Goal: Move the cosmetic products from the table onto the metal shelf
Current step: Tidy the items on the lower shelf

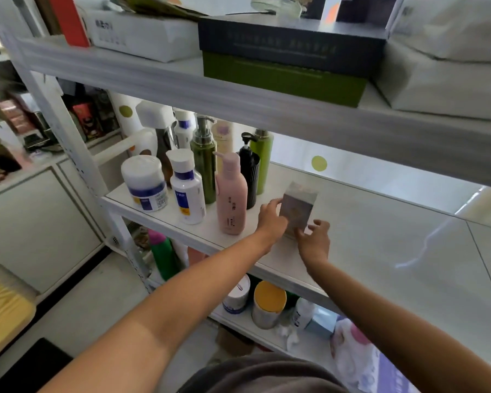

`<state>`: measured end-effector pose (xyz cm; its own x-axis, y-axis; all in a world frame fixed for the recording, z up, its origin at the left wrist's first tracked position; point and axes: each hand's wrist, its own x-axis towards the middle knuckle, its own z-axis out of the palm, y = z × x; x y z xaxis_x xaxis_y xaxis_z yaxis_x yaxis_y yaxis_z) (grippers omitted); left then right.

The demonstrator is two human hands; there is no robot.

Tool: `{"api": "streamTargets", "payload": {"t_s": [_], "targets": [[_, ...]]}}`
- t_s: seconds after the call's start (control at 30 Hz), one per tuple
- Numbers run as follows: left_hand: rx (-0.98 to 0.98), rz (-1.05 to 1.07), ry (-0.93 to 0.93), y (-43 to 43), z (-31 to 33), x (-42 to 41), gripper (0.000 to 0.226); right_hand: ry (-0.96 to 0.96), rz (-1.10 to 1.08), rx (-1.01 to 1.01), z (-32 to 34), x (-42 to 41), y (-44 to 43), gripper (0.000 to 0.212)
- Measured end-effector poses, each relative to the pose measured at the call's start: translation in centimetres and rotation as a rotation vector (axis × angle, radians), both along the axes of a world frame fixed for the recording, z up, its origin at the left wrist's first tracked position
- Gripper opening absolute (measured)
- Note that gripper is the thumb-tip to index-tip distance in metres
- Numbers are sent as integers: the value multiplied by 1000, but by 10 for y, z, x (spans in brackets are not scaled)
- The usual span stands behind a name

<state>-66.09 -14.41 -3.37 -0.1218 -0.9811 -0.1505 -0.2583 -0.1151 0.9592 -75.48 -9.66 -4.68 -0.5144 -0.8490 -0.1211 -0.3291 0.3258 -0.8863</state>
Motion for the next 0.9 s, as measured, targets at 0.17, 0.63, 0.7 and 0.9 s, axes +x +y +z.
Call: {"api": "streamTargets", "payload": {"t_s": [0.17,0.63,0.7,0.9], "targets": [[184,112,218,2,-20,-9,38,-83,-9,-64,-16,8,4,41],[277,58,269,-39,5,-8,63,-90,40,14,-2,9,-57,53],[284,12,221,-45,8,-7,71,-83,59,38,0,7,-64,56],[268,-117,76,-60,11,-4,88,-85,188,118,9,-4,-75,68]]}}
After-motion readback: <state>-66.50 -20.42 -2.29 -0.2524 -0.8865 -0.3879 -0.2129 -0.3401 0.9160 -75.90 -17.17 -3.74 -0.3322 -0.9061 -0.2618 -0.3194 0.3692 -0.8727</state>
